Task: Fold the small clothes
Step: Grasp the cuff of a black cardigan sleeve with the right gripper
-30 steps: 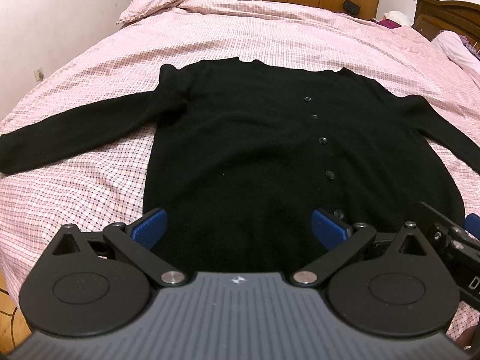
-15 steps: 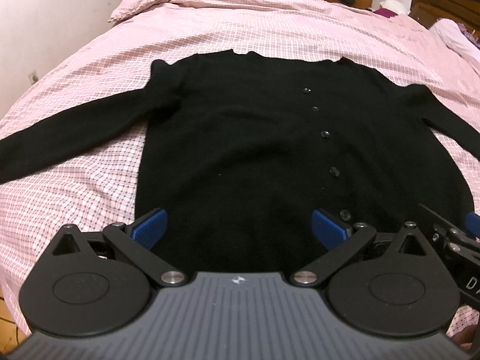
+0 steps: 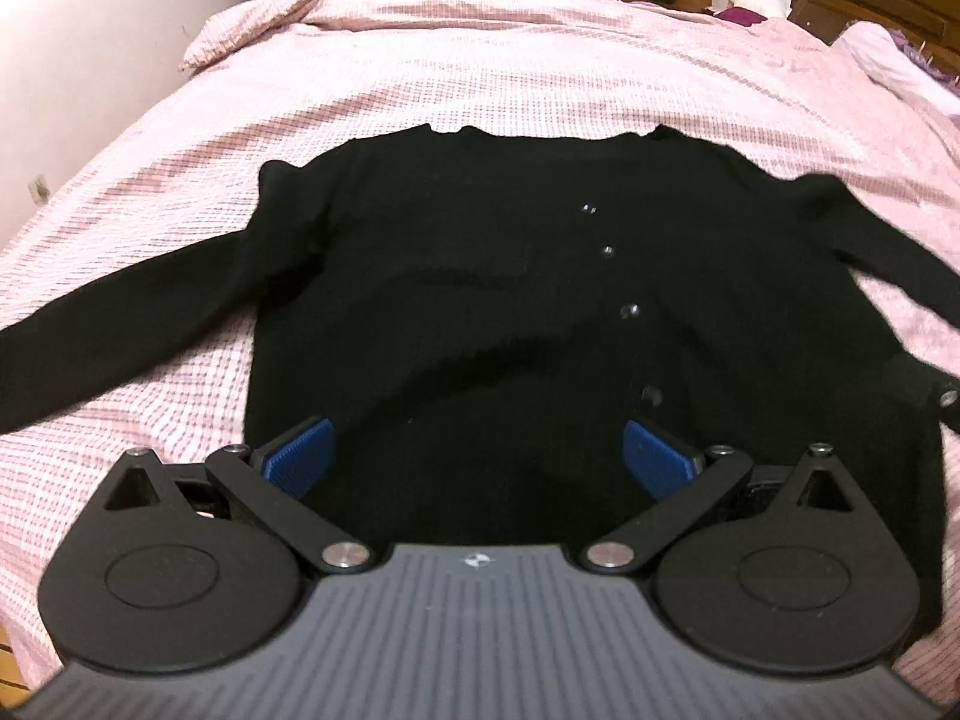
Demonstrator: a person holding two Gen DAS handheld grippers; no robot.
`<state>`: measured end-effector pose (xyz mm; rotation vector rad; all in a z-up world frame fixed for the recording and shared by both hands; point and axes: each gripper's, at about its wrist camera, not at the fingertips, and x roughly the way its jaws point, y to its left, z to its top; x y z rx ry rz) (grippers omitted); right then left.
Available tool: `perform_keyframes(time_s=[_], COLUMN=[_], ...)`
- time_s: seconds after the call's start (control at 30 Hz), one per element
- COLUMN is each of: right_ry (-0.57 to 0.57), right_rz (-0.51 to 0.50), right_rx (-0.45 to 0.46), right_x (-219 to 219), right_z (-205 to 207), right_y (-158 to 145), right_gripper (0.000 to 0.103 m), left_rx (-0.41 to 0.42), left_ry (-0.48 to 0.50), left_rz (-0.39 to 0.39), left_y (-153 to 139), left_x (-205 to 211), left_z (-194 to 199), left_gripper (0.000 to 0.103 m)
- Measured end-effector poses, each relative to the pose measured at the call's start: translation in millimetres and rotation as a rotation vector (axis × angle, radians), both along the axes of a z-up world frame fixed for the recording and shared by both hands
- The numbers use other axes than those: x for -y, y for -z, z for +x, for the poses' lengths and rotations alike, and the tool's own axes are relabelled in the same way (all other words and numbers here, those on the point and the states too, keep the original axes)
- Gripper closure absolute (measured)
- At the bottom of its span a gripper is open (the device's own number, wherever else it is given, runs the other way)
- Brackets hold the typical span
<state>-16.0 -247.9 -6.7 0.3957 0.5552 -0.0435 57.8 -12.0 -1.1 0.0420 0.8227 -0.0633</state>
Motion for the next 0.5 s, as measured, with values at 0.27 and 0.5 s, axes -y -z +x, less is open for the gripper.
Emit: perform_keyframes(time_s=[0.27, 0.5], right_ry=[0.2, 0.407], right_rz=[-0.013, 0.009], right_rx=[-0.024, -0.066], right_x=[92, 181], right_z=[14, 32], right_y=[-2, 27], right_gripper=[0.0, 0.0], left_rx=[-0.009, -0.026], left_ry=[0.012, 0.029], left_rz=[-0.019, -0.023], left_y=[-4, 18], left_x=[6, 22], left_z=[32, 68], left_gripper=[0.0, 0.0])
